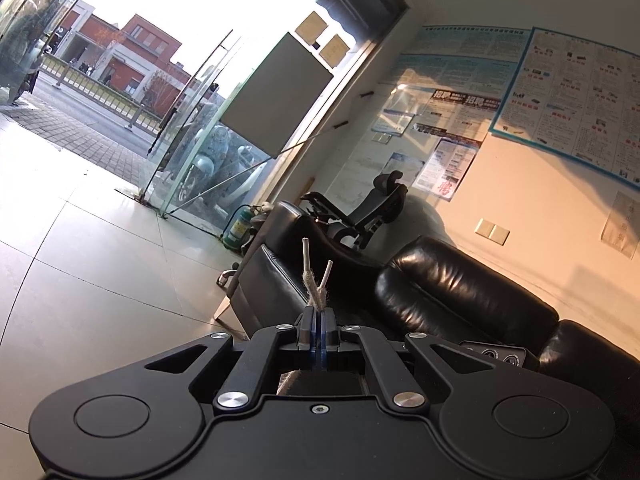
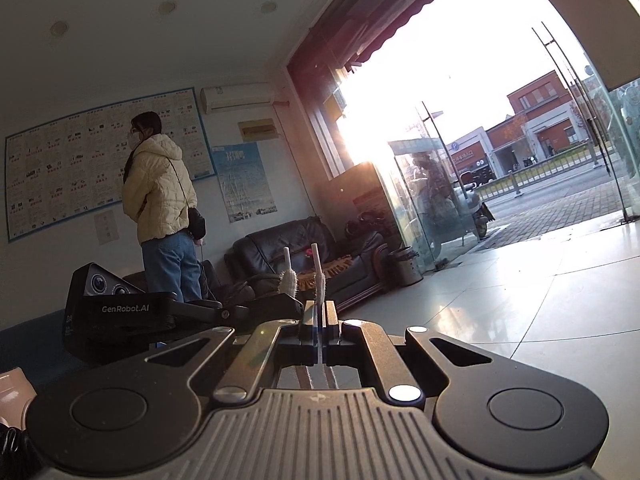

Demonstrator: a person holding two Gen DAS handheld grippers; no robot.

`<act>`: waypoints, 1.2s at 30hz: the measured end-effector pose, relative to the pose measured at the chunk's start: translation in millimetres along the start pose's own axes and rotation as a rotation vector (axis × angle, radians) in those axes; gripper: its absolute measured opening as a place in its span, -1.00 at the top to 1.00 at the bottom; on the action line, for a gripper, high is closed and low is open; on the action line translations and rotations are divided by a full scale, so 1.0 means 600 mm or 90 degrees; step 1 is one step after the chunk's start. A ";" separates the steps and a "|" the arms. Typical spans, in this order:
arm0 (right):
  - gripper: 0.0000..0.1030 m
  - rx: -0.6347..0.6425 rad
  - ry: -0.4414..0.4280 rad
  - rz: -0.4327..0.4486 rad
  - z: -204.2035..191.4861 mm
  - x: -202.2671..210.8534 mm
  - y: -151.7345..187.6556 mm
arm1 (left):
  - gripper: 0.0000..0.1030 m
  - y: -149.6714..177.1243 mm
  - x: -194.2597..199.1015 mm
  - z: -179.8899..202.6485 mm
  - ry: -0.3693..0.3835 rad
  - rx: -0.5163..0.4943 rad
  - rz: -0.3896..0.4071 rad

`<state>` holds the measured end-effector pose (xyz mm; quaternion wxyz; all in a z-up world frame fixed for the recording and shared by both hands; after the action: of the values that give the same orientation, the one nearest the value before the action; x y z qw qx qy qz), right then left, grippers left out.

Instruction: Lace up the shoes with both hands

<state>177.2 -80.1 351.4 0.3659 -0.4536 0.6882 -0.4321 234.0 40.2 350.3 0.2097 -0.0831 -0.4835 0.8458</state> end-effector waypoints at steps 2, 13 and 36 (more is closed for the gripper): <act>0.95 -0.001 0.000 0.000 0.001 0.002 0.000 | 1.00 0.000 0.000 0.000 0.001 -0.001 0.000; 0.95 -0.001 0.001 -0.007 -0.015 -0.013 0.003 | 1.00 -0.002 0.010 -0.008 -0.006 0.004 -0.001; 0.95 -0.169 0.152 -0.382 0.151 -0.010 0.428 | 0.51 0.378 0.171 -0.295 -0.534 -0.127 -0.376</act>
<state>181.2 -43.3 81.4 0.0775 -0.6252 0.6125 -0.4774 140.5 122.8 71.6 0.2190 0.3831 -0.6072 0.6607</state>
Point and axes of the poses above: each gripper's, at about its wrist camera, not at the fingertips, and x roughly against the way its jaws point, z to its right, y to its underside, the point moved 4 cm from there along -x, roughly the way its jaws point, and after that the axes turned 2 degrees about z, right-handed, at the moved point
